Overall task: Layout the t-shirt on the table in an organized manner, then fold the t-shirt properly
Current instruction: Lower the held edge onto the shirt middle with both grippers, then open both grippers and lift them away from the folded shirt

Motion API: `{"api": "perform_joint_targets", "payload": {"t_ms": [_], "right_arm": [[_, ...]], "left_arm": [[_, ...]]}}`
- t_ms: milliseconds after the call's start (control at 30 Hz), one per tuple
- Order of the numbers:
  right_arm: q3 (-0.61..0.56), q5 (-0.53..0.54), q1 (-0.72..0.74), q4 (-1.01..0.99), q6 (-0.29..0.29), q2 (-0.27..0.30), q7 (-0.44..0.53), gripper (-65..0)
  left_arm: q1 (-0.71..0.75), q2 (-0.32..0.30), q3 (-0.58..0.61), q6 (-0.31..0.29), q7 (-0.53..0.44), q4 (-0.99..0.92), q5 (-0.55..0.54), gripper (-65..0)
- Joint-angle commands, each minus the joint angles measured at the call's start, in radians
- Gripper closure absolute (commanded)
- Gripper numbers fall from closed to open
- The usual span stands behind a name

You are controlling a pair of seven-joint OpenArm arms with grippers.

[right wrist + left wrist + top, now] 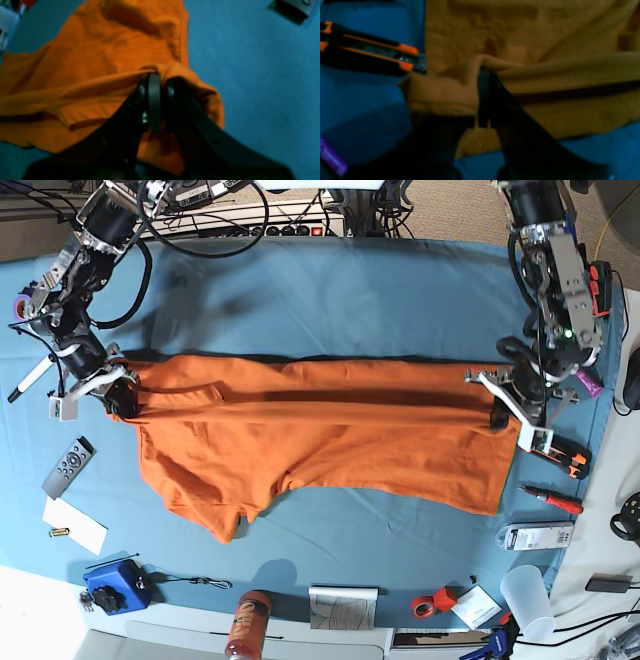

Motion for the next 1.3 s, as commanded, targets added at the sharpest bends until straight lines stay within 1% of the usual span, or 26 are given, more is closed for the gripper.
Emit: {"api": "perform_joint_targets", "payload": {"t_ms": [0, 67, 233, 267, 300, 367, 400, 433, 500, 600, 700, 800, 900, 967, 1033, 1100, 1167, 1267], "right_arm": [[0.000, 0.008, 0.031, 0.000, -0.002, 0.017, 0.036, 0.0], [-0.015, -0.004, 0.047, -0.028, -0.002, 0.017, 0.035, 0.0], [-0.074, -0.003, 0.047, -0.034, -0.002, 0.017, 0.034, 0.0], [-0.079, -0.003, 0.047, -0.034, -0.002, 0.017, 0.034, 0.0], [-0.080, -0.003, 0.047, -0.034, -0.002, 0.017, 0.034, -4.8], [-0.079, -0.002, 0.047, -0.034, -0.002, 0.018, 0.032, -17.1], [-0.077, -0.002, 0.047, -0.034, -0.002, 0.018, 0.032, -20.9], [-0.077, -0.001, 0.047, -0.033, -0.002, 0.019, 0.032, -21.8], [-0.077, 0.038, 0.047, -0.032, -0.002, 0.026, 0.021, -21.7], [-0.073, 0.151, 0.050, -0.025, -0.002, 0.044, -0.009, -21.7], [-0.029, 0.193, 0.053, 0.019, -0.002, 0.045, -0.034, -21.7], [0.035, 0.230, 0.052, 0.081, -0.002, 0.045, -0.076, -21.7], [0.109, 0.263, 0.052, 0.137, -0.002, 0.045, -0.127, -21.7], [0.161, 0.295, 0.048, 0.166, -0.002, 0.048, -0.164, -21.7], [0.200, 0.333, 0.037, 0.187, -0.002, 0.060, -0.206, -21.7], [0.221, 0.378, 0.007, 0.197, -0.002, 0.085, -0.231, -21.7], [0.226, 0.392, -0.035, 0.197, -0.002, 0.119, -0.235, -21.7], [0.226, 0.386, -0.102, 0.197, -0.002, 0.155, -0.264, -22.5]], "left_arm": [[-0.028, -0.011, -0.004, 0.007, -0.025, -0.007, 0.000, 0.0], [-0.051, -0.010, -0.004, 0.001, -0.025, -0.051, 0.000, 0.0], [-0.058, -0.011, -0.004, -0.091, -0.025, -0.089, -0.019, 0.0], [-0.058, -0.011, -0.004, -0.103, -0.025, -0.089, -0.019, -2.5], [-0.058, -0.010, -0.004, -0.107, -0.025, -0.089, -0.019, -9.6], [-0.059, -0.011, -0.004, -0.106, -0.026, -0.089, -0.019, -23.6], [-0.059, -0.011, -0.004, -0.103, -0.025, -0.089, -0.020, -28.1], [-0.059, -0.011, -0.004, -0.085, -0.025, -0.088, -0.031, -29.7], [-0.059, -0.011, -0.004, -0.038, -0.024, -0.087, -0.075, -29.6], [-0.059, -0.011, -0.004, -0.034, -0.018, -0.064, -0.139, -29.6], [-0.059, -0.011, -0.005, -0.034, -0.003, -0.012, -0.147, -29.6], [-0.058, -0.011, -0.020, -0.032, 0.052, 0.047, -0.147, -29.6], [-0.058, -0.011, -0.053, 0.012, 0.152, 0.109, -0.147, -29.6], [-0.055, -0.011, -0.089, 0.011, 0.224, 0.147, -0.148, -29.6], [-0.043, -0.011, -0.136, 0.010, 0.274, 0.183, -0.148, -29.6], [-0.006, -0.011, -0.192, 0.010, 0.283, 0.219, -0.151, -29.6], [0.043, -0.011, -0.254, 0.006, 0.283, 0.250, -0.182, -29.6], [0.115, -0.011, -0.346, -0.048, 0.283, 0.272, -0.261, -29.6]]}}
